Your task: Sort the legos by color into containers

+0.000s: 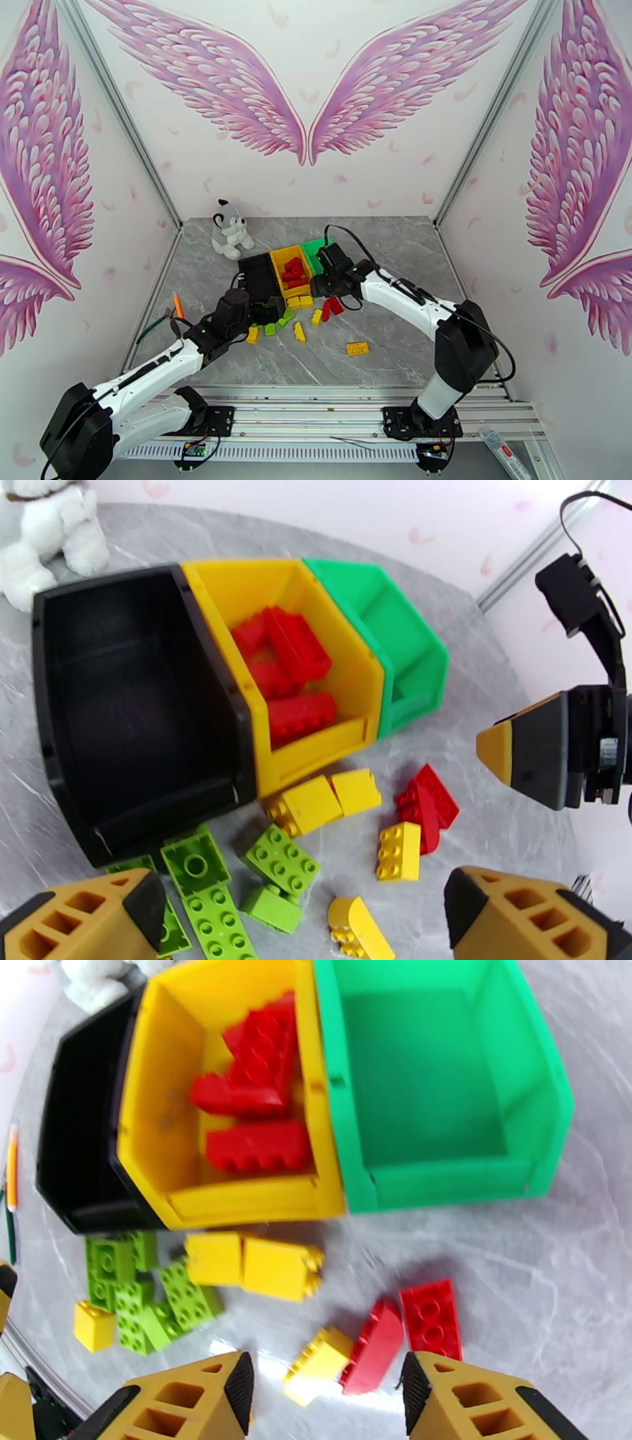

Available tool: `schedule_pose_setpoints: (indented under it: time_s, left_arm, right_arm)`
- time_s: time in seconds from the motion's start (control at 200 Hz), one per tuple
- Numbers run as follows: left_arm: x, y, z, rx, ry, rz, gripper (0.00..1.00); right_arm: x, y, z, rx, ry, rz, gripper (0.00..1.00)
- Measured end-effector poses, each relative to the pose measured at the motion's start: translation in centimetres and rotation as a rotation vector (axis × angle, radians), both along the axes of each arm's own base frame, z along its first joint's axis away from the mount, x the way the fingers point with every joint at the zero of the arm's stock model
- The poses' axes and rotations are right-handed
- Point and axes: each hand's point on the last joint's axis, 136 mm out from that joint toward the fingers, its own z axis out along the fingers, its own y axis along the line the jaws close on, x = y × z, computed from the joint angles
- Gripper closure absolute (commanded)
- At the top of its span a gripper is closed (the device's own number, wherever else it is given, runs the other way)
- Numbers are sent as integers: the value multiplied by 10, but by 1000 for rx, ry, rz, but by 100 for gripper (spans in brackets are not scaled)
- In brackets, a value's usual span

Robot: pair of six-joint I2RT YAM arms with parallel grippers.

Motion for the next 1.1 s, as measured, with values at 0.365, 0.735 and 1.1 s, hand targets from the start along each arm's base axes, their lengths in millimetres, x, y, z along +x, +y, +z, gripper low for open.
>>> schedule_pose_setpoints:
  time_s: [0.365,0.735,1.1]
  left_arm:
    - [-5,-14,-12,32,29,-44,1]
    - [-4,-14,-12,35,25,-42,1]
    - [-4,-14,-11,33,24,-44,1]
  right_arm:
    - [-18,-42,-48,-138,62,-45,35]
    - [-40,-60,-80,-203,128,-27,32]
    - [-23,-63,-98,-221,149,-39,37]
